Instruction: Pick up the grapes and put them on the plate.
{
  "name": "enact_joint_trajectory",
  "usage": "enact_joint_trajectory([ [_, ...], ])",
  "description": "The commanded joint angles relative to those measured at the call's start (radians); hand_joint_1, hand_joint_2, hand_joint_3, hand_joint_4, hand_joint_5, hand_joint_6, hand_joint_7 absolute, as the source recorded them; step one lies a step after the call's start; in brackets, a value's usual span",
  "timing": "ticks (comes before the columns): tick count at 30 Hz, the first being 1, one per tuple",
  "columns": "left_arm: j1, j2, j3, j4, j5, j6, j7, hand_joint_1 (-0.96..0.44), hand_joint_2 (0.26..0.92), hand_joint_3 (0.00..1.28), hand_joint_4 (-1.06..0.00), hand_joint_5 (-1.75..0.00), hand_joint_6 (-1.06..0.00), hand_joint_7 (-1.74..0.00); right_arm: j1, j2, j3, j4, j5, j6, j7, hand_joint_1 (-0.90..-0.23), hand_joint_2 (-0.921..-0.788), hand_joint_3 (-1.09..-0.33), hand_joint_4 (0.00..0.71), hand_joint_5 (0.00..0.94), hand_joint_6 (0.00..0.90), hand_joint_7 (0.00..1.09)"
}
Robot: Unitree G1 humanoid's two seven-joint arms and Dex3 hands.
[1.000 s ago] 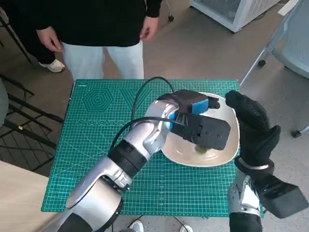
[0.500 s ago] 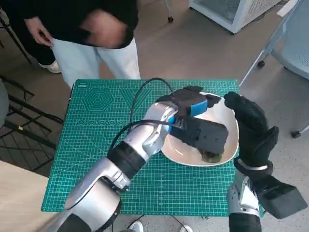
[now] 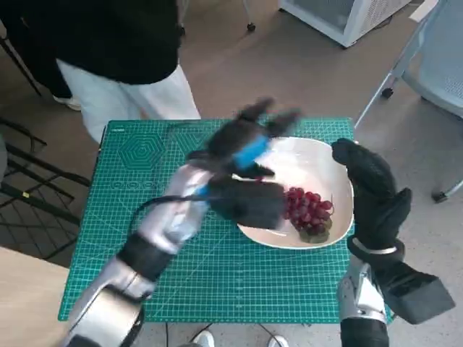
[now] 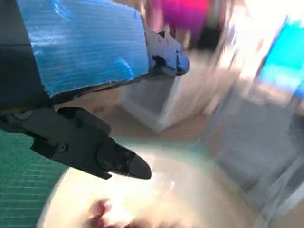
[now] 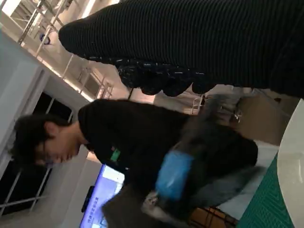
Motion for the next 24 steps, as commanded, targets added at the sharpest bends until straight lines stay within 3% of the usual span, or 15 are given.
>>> enact_joint_trajectory([
  [1,0.112,-0.005,0.158,0.034,-0.279,-0.214,-0.072,-0.44,0.92,0.11,-0.2,-0.01,-0.3,-0.02,0.002,0.003,0.006,0.004,-0.012,0.019,-0.003,-0.713,-0.921,-0.655,0.355,0.003,0.234,0.23],
  [7,0.206,-0.052,0.303,0.058,-0.62,-0.309,-0.283,-0.52,0.921,0.22,-0.14,0.0,-0.24,0.0,-0.006,0.001,0.012,-0.004,-0.013,0.03,-0.005,-0.711,-0.921,-0.655,0.356,0.003,0.236,0.23],
  [10,0.243,-0.063,0.338,0.042,-0.7,-0.314,-0.33,-0.52,0.921,0.24,-0.12,0.0,-0.22,0.0,-0.007,0.0,0.015,-0.008,-0.013,0.032,-0.006,-0.707,-0.921,-0.656,0.357,0.003,0.237,0.22],
  [24,0.44,-0.074,0.43,-0.109,-0.733,-0.379,-0.289,-0.42,0.921,0.29,-0.13,-0.01,-0.19,-0.01,-0.006,0.002,0.026,-0.029,-0.016,0.049,-0.001,-0.706,-0.921,-0.662,0.356,0.002,0.238,0.21],
])
